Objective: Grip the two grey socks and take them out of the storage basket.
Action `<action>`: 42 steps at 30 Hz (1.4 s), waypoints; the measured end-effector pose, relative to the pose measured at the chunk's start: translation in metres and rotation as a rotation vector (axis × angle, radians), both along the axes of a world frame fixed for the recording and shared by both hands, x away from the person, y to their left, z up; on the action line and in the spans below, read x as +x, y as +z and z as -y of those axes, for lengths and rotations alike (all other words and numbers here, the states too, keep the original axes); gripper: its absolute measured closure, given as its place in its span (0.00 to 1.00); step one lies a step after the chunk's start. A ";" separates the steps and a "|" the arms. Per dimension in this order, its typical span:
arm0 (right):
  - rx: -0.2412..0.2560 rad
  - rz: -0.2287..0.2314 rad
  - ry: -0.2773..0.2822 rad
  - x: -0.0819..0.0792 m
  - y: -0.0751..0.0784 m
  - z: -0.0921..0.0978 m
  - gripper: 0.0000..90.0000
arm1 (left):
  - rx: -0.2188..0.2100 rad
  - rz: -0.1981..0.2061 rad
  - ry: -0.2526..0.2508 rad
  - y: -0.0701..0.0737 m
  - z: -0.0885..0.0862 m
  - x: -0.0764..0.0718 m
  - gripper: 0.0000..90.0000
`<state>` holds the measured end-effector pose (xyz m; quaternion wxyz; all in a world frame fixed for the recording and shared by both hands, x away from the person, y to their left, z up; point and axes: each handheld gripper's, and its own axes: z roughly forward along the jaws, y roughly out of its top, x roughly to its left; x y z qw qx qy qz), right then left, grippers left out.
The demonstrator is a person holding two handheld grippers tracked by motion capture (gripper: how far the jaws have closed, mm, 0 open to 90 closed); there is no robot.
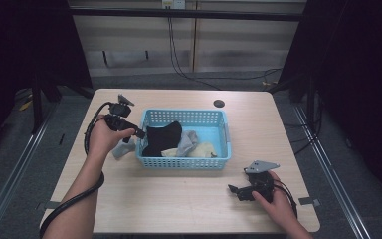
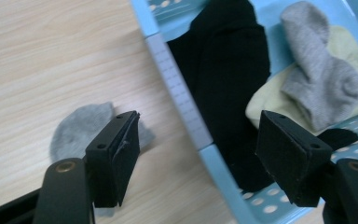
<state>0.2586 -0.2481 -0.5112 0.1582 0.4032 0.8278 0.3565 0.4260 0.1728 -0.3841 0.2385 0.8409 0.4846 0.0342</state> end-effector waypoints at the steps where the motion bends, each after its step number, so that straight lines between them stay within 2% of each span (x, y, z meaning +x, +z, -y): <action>1: 0.000 0.000 0.000 0.000 0.000 0.000 0.12 | -0.005 -0.003 -0.002 0.000 0.004 0.000 0.33; 7: 0.001 -0.001 0.000 0.000 0.000 0.000 0.12 | -0.010 -0.001 -0.042 0.002 0.022 0.000 0.33; 13: 0.000 0.000 0.000 0.000 0.000 0.000 0.12 | -0.022 0.005 -0.053 0.004 0.034 -0.001 0.33; 14: 0.000 0.000 0.000 0.000 0.000 0.000 0.12 | -0.023 0.004 -0.079 0.004 0.040 0.000 0.33; 15: 0.000 0.000 0.000 0.000 0.000 0.000 0.12 | -0.027 0.001 -0.074 0.003 0.042 -0.001 0.33; 25: 0.000 0.001 0.001 0.000 0.000 0.000 0.12 | -0.030 -0.026 -0.139 -0.011 0.072 0.000 0.34; 42: 0.000 0.000 0.001 0.000 0.000 0.000 0.12 | -0.043 -0.058 -0.185 -0.037 0.114 0.001 0.34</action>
